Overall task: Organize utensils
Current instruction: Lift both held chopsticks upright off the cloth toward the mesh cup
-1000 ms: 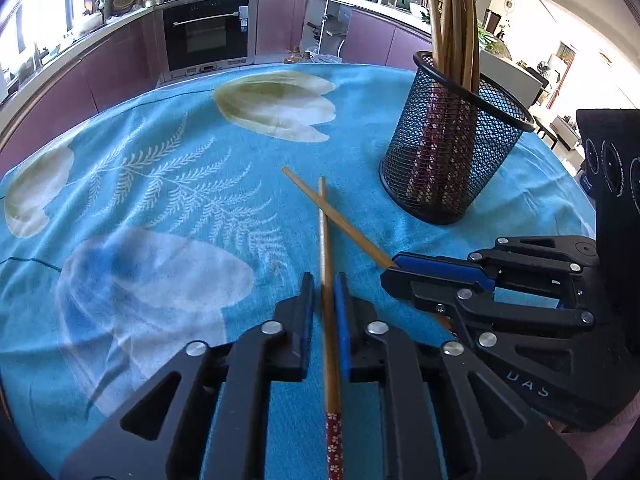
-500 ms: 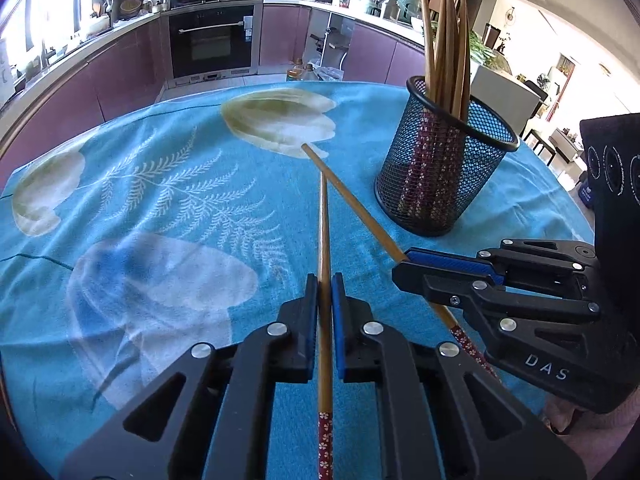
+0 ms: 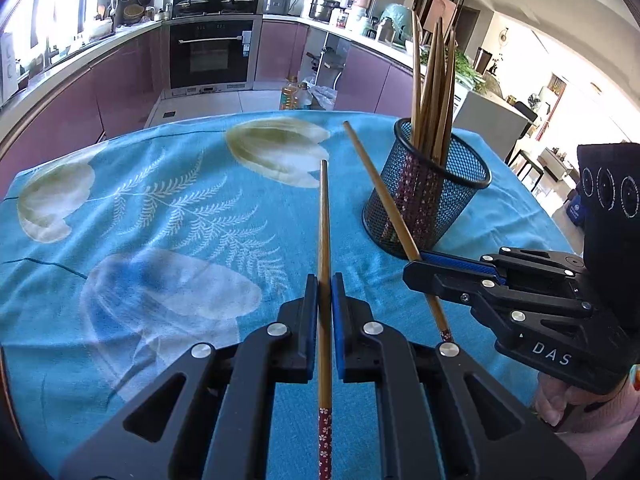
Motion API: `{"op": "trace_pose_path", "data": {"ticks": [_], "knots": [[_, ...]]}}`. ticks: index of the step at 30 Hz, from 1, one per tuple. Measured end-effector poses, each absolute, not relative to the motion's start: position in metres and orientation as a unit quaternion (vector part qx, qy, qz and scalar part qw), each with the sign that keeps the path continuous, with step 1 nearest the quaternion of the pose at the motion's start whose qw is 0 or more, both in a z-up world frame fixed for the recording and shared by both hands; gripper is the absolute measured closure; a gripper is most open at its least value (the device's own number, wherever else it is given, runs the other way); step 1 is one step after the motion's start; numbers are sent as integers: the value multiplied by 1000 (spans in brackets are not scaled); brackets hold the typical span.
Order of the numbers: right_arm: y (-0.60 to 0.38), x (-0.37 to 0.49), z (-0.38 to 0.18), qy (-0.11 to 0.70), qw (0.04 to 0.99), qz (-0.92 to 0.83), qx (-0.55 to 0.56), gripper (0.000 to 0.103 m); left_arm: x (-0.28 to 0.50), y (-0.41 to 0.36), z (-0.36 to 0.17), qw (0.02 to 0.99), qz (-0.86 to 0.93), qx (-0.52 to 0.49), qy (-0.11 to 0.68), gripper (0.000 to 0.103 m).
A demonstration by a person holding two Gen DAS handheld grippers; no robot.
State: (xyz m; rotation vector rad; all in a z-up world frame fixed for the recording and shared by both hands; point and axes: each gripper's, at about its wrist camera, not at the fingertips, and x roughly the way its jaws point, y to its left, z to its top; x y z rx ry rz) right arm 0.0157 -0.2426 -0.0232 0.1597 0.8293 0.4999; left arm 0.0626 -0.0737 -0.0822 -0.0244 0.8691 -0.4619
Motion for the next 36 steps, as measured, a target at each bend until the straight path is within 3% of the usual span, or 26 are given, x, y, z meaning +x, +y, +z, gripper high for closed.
{"op": "trace_pose_path", "data": {"ticks": [36], "knots": [[-246, -2, -9, 368, 889, 265, 70, 97, 50, -85, -60, 879, -263, -15, 397, 92]]}}
